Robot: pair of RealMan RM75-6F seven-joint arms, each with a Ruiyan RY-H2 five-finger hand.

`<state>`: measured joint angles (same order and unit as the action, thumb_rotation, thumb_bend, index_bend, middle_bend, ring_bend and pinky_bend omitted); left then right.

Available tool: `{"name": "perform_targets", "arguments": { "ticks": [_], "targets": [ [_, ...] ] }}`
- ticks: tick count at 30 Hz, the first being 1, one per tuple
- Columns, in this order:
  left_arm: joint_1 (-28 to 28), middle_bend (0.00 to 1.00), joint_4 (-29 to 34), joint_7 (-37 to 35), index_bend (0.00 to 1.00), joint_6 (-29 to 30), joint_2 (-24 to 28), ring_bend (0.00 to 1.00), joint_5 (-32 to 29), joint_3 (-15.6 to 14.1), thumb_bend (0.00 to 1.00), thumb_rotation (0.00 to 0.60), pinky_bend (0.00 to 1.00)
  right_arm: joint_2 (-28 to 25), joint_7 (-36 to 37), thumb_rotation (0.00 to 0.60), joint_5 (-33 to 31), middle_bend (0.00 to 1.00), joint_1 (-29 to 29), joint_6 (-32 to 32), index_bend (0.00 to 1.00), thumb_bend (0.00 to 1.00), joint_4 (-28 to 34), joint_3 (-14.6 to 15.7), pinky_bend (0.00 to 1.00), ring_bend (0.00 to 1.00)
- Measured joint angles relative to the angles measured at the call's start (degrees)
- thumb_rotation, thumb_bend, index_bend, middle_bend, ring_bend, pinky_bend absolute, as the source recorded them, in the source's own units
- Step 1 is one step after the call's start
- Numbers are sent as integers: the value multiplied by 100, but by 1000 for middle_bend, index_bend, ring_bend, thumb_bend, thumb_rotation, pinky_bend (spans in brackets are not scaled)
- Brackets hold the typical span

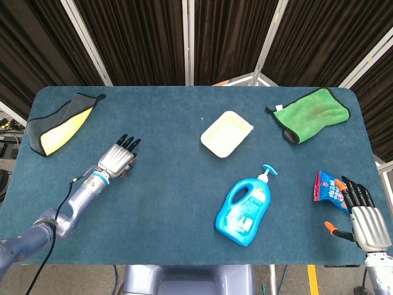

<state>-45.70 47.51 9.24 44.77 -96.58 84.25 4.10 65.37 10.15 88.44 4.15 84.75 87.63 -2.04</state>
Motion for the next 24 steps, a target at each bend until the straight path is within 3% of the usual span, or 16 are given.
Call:
{"name": "perform_targets", "arguments": {
  "ticks": [9,15,24],
  "targets": [
    [-8,0,-2,27,596,-64,-20,0,-98,-47,414,600,0,14,46,600,32,0,-14,67,34,94,-24,-11,0,0],
    [8,0,167,-59,604,126,82,0,-92,-19,420,600,0,15,49,600,62,0,-23,103,34,95,-23,-11,0,0],
    [-20,0,1610,215,590,597,639,0,-40,160,419,600,0,-1,43,600,143,0,-28,149,34,95,14,13,0,0]
  ]
}}
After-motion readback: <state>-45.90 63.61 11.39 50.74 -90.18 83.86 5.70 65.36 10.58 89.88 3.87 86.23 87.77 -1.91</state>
